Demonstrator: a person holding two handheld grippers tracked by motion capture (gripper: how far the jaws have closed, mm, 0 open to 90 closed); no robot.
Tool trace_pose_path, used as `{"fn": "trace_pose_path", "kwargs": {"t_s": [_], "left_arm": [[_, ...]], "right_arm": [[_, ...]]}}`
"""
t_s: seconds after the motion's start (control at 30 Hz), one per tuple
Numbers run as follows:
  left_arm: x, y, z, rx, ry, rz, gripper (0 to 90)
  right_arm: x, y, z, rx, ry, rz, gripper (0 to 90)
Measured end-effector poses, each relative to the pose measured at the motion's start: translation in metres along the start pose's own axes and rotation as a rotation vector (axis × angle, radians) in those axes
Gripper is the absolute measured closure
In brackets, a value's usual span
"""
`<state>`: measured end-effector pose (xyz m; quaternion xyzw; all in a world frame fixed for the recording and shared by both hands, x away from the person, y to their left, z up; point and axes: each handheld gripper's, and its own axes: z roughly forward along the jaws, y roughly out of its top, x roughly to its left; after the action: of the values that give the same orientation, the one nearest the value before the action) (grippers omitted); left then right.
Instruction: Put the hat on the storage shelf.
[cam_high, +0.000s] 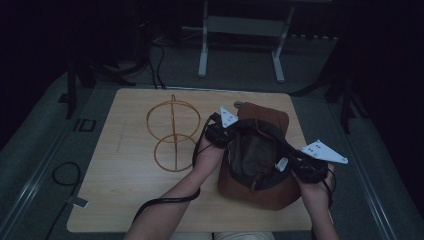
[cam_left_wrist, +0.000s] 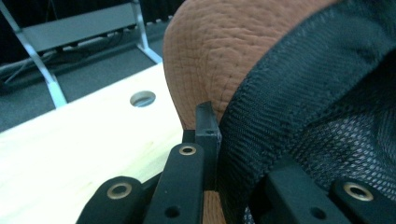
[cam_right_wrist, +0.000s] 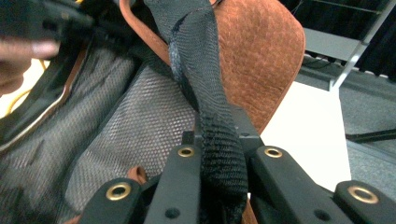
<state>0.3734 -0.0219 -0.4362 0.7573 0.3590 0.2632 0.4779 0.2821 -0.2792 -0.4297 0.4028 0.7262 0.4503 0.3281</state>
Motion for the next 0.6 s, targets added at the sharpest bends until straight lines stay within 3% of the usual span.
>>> {"fn": "trace_pose_path", "kwargs": {"t_s": [0.03,0.13,0.33,0.43,0.5,0.6], "left_arm": [[0.0,0.002,-0.001,-0.011,-0.005,-0.016,87.0],[0.0,0.009,-0.002,-0.032,-0.001,-0.016,87.1],[0.001,0.019,-0.005,-0.074,0.01,-0.042,87.1],[0.002,0.021,-0.008,-0.087,0.024,-0.028,87.1],[0.004,0.021,-0.011,-0.092,0.007,-0.032,87.1],[0.0,0.021,-0.015,-0.1,0.015,-0.005,87.1]], "right_arm": [[0.0,-0.001,-0.001,-0.003,0.002,0.005,84.4],[0.002,-0.003,-0.004,-0.01,0.008,0.014,82.1],[0.0,-0.007,-0.009,-0.028,0.056,0.067,61.9],[0.0,-0.008,-0.013,-0.032,0.105,0.073,51.2],[0.0,-0.009,-0.018,-0.034,0.127,0.06,44.4],[0.0,-0.01,-0.024,-0.04,0.143,0.047,40.6]]}}
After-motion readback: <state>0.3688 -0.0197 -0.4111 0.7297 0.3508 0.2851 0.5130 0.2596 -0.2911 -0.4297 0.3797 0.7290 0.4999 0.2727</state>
